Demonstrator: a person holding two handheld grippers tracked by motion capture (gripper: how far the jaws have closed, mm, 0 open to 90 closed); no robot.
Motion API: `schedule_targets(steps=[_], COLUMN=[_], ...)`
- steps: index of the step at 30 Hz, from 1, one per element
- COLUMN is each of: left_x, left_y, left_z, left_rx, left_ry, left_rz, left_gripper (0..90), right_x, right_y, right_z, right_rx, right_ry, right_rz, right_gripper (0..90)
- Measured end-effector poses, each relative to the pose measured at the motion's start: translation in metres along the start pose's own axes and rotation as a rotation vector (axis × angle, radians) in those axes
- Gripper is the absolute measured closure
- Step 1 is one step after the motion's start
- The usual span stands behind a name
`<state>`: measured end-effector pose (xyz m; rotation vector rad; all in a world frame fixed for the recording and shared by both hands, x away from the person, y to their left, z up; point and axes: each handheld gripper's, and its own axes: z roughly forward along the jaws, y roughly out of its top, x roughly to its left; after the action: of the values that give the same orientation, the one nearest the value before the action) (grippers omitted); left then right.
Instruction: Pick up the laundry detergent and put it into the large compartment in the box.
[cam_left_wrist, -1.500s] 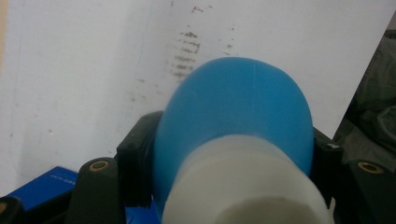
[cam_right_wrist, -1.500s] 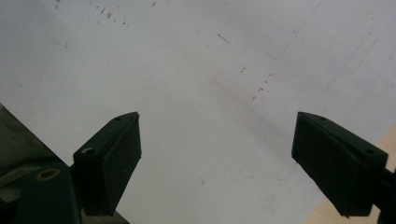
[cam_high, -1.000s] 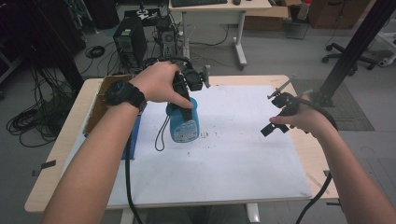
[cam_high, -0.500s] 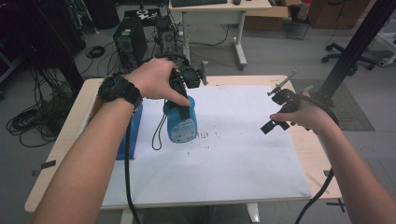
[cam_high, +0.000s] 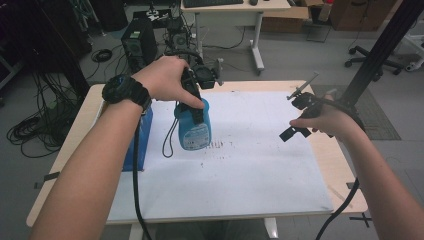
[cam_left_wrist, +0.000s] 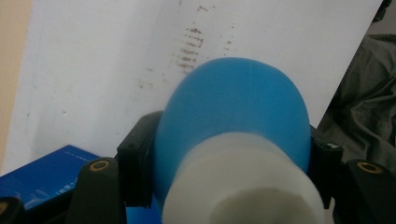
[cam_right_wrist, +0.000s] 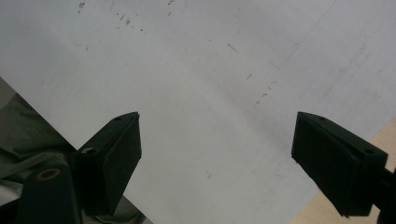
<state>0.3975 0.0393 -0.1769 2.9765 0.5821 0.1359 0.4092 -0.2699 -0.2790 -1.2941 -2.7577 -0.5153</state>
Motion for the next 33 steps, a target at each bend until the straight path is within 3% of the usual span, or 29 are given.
schedule_targets(steps=[12,19,29,33], left_x=[-0.001,0.002,0.006,0.008], left_y=[0.012,0.014,0.014,0.015], left_z=[-0.023,-0.031,-0.039,-0.043], left_rx=[-0.009,-0.023,-0.005,-0.018], left_ry=[0.027,0.019,0.021,0.037], left_rz=[0.009,-0.025,-0.046,-0.064], left_gripper=[36.1,36.2,36.2,36.2], right_x=[0.001,0.0,-0.001,-0.001], right_y=[0.002,0.001,0.003,0.004], right_z=[-0.007,-0.008,-0.009,-0.008], right_rx=[-0.015,-0.017,-0.02,-0.018], right_ry=[0.006,0.007,0.012,0.015], right_rz=[-0.002,0.001,-0.001,0.0], right_gripper=[16.2,16.1,16.1,16.1])
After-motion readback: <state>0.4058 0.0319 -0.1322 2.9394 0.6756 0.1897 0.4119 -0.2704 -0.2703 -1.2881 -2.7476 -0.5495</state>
